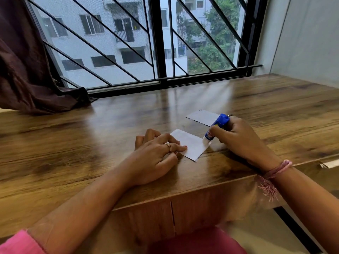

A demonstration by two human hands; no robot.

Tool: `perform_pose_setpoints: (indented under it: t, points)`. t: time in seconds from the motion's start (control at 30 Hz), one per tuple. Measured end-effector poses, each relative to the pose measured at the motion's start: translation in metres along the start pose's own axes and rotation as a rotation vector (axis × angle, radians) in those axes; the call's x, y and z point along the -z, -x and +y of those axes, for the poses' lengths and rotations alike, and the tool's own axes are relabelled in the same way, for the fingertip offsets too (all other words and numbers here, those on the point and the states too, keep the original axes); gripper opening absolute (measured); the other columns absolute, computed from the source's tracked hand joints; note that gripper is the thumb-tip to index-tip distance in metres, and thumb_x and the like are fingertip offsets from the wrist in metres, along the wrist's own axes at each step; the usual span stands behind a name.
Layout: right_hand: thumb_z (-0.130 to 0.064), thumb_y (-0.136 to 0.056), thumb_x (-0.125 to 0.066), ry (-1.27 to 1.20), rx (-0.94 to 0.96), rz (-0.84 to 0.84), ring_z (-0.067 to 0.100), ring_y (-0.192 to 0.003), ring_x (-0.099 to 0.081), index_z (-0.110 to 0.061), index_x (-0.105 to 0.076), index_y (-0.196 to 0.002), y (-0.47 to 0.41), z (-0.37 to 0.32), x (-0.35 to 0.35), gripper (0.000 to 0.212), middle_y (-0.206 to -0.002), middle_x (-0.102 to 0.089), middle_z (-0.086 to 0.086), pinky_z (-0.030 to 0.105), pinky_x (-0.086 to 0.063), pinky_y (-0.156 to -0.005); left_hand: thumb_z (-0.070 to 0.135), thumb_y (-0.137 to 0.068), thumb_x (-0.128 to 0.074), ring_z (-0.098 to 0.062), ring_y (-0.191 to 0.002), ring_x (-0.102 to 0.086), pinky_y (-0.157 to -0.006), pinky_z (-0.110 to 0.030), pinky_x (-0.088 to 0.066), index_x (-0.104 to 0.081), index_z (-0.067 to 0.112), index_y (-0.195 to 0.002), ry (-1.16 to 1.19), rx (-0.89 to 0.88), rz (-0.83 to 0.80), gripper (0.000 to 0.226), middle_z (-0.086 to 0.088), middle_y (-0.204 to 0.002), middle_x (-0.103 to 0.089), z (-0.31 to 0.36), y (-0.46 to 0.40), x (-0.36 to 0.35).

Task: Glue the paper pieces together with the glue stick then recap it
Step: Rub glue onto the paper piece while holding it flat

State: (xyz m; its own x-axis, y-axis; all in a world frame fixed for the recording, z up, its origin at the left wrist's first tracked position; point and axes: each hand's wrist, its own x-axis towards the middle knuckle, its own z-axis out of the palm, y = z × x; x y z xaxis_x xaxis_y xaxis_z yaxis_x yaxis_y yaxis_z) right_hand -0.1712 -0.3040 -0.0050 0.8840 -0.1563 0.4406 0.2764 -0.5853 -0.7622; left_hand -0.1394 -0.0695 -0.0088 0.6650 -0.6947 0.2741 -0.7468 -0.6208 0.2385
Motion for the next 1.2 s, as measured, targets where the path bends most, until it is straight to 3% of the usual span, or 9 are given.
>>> perform_pose_setpoints:
  t: [0.13, 0.27, 0.4, 0.5, 0.67, 0.77, 0.93, 1.07, 1.2]
  points:
    - [-0.048, -0.063, -0.057, -0.009, 0.044, -0.118, 0.007, -0.046, -0.038, -0.011, -0.064, -0.072, 0.002, -0.001, 0.0, 0.039, -0.051, -0.046, -0.007, 0.018, -0.03, -0.045, 0.053, -0.079, -0.016, 0.003, -0.105, -0.021, -0.081, -0.024, -0.01, -0.054, 0.046, -0.125, 0.005, 0.003, 0.0, 0.06, 0.03, -0.116, -0.044, 0.0, -0.001, 0.0]
    - [-0.045, -0.065, -0.058, 0.014, 0.025, -0.044, 0.006, -0.044, -0.036, -0.008, -0.064, -0.07, 0.0, 0.0, -0.001, 0.038, -0.053, -0.046, -0.003, 0.015, -0.031, -0.043, 0.054, -0.079, -0.015, 0.003, -0.106, -0.021, -0.08, -0.024, -0.01, -0.054, 0.046, -0.125, 0.011, 0.007, -0.01, 0.061, 0.03, -0.117, -0.045, 0.001, 0.0, 0.001]
    - [-0.052, -0.063, -0.057, -0.006, 0.072, -0.131, 0.007, -0.047, -0.038, -0.011, -0.067, -0.074, 0.002, 0.001, -0.001, 0.044, -0.051, -0.046, -0.006, 0.024, -0.03, -0.047, 0.051, -0.081, -0.02, 0.004, -0.106, -0.021, -0.081, -0.024, -0.01, -0.055, 0.045, -0.124, 0.019, 0.015, -0.009, 0.056, 0.03, -0.115, -0.044, 0.002, 0.0, 0.002]
    - [-0.052, -0.062, -0.056, -0.009, 0.062, -0.088, 0.008, -0.047, -0.038, -0.009, -0.067, -0.074, 0.001, 0.001, -0.001, 0.047, -0.051, -0.046, -0.005, 0.022, -0.03, -0.047, 0.043, -0.085, -0.025, 0.004, -0.105, -0.021, -0.08, -0.025, -0.01, -0.055, 0.045, -0.125, 0.016, 0.019, -0.016, 0.05, 0.03, -0.115, -0.044, 0.002, -0.001, 0.002]
    - [-0.042, -0.072, -0.062, -0.037, 0.114, -0.22, 0.009, -0.05, -0.04, -0.016, -0.07, -0.076, 0.005, -0.004, 0.001, 0.027, -0.051, -0.047, -0.004, 0.03, -0.032, -0.052, 0.042, -0.085, -0.027, 0.004, -0.106, -0.021, -0.08, -0.026, -0.011, -0.054, 0.046, -0.124, 0.01, 0.019, -0.018, 0.048, 0.03, -0.113, -0.042, 0.002, 0.0, 0.002]
    - [-0.037, -0.073, -0.062, -0.037, 0.099, -0.19, 0.011, -0.051, -0.04, -0.015, -0.07, -0.076, 0.006, -0.006, 0.001, 0.024, -0.055, -0.049, 0.005, 0.032, -0.032, -0.054, 0.042, -0.085, -0.027, 0.005, -0.105, -0.02, -0.08, -0.025, -0.01, -0.055, 0.046, -0.124, 0.016, 0.018, -0.013, 0.048, 0.03, -0.112, -0.042, 0.002, 0.0, 0.002]
    - [-0.029, -0.08, -0.062, -0.052, 0.164, -0.27, 0.002, -0.052, -0.044, -0.016, -0.072, -0.078, 0.01, -0.012, 0.002, 0.017, -0.056, -0.053, -0.017, 0.016, -0.033, -0.053, 0.04, -0.084, -0.028, 0.008, -0.105, -0.019, -0.081, -0.024, -0.009, -0.056, 0.045, -0.123, 0.022, 0.012, -0.005, 0.048, 0.029, -0.112, -0.043, 0.003, 0.0, 0.002]
    - [-0.024, -0.084, -0.067, -0.038, 0.136, -0.236, 0.005, -0.051, -0.04, -0.016, -0.071, -0.077, 0.009, -0.01, 0.003, 0.011, -0.051, -0.046, -0.013, 0.028, -0.034, -0.056, 0.045, -0.083, -0.025, 0.006, -0.105, -0.02, -0.08, -0.024, -0.01, -0.056, 0.046, -0.123, 0.02, 0.01, -0.002, 0.05, 0.03, -0.111, -0.042, 0.002, -0.001, 0.001]
    - [-0.032, -0.077, -0.062, -0.056, 0.16, -0.287, 0.003, -0.052, -0.042, -0.015, -0.07, -0.081, 0.013, -0.014, 0.003, 0.02, -0.054, -0.048, -0.012, 0.018, -0.033, -0.052, 0.046, -0.082, -0.023, 0.008, -0.104, -0.02, -0.081, -0.023, -0.01, -0.055, 0.046, -0.123, 0.018, 0.003, 0.004, 0.052, 0.03, -0.111, -0.043, 0.0, -0.001, 0.0]
